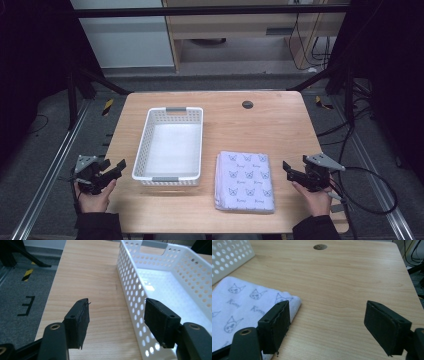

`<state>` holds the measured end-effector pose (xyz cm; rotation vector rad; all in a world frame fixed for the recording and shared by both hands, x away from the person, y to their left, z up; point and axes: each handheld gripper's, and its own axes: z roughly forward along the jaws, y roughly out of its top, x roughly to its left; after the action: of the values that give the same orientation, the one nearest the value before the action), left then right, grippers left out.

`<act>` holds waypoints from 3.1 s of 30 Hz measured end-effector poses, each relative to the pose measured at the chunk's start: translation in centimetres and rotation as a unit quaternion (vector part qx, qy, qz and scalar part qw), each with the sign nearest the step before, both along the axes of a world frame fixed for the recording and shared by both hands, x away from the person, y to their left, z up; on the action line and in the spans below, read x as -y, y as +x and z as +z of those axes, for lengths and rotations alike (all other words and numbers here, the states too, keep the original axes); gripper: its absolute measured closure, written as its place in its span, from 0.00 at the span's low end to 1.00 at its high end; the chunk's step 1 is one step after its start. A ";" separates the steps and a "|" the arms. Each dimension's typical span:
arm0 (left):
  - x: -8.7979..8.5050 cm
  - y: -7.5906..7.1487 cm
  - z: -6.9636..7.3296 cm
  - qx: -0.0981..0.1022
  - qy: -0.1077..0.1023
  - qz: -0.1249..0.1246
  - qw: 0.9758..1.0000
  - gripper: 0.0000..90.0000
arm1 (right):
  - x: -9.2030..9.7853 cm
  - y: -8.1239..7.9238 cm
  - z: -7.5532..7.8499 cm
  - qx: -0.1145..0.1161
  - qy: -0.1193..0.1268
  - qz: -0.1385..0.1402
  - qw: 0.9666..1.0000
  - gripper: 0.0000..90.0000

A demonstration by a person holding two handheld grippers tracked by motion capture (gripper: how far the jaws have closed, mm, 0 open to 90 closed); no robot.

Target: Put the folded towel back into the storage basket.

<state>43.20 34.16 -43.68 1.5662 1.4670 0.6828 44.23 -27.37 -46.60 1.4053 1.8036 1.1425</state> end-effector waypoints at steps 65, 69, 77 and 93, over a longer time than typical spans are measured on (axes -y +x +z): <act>14.3 -1.4 4.4 0.045 0.051 -0.167 0.984 0.40 | -4.1 0.6 7.9 0.066 0.017 0.065 0.996 0.26; 15.4 -1.4 4.3 0.043 0.054 -0.177 0.982 0.40 | -4.3 0.8 7.6 0.058 0.012 0.068 0.996 0.25; 16.8 -2.0 4.0 0.038 0.052 -0.194 0.979 0.41 | -4.3 0.9 7.3 0.053 0.013 0.071 0.996 0.25; 19.7 -2.5 3.2 0.021 0.064 -0.232 0.970 0.42 | -4.7 1.1 7.0 0.044 0.007 0.077 0.996 0.25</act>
<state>40.72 14.50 -40.52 1.8948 0.9840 0.5331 45.30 -22.62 -39.63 1.2207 1.8702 1.2769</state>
